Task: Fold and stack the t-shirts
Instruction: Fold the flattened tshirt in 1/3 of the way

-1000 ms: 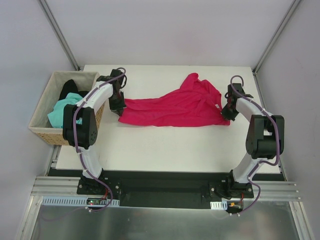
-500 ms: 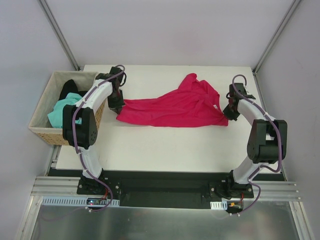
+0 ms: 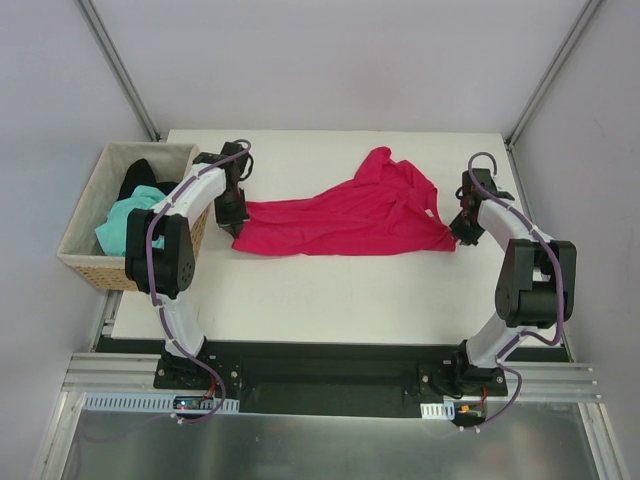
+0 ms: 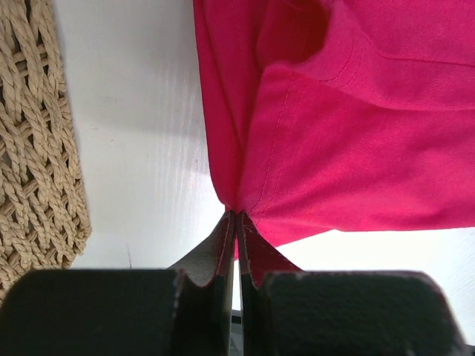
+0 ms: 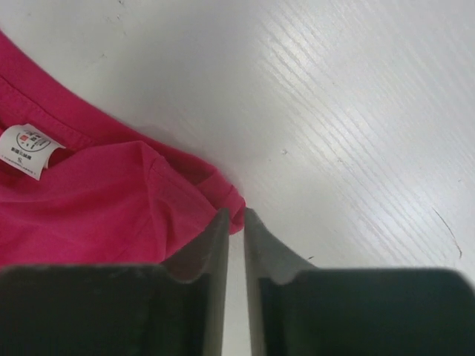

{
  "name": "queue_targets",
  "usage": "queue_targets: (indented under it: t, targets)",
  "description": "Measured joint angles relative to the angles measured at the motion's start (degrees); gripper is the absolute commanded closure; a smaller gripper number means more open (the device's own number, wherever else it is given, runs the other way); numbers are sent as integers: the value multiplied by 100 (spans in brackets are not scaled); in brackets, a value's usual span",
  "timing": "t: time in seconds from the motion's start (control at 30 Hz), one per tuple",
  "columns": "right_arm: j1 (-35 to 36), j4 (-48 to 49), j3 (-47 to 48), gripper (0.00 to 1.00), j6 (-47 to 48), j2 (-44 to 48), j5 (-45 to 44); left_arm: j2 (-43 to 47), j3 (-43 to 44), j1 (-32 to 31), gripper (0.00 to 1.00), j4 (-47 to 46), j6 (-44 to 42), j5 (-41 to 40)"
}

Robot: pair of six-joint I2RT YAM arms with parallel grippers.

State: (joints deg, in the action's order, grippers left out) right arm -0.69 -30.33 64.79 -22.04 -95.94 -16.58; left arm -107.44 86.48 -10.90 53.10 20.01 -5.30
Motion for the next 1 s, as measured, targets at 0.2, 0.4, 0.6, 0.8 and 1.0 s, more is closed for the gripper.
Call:
queue_targets:
  t: [0.2,0.4,0.6,0.8,1.0]
  targets:
    - [0,-122,166,66,68,0,9,11,0,0,85,-2,0,-24]
    - [0,-149,417,68,105,-2,59,11,0,0,78,22,13,-31]
    - [2,-170,636,70,146,-140,197,11,7,0,79,24,15,-90]
    - [2,-203,986,70,208,-415,358,11,85,0,76,35,17,-90]
    - [9,-240,1338,70,282,-619,546,-149,472,0,73,79,15,-87]
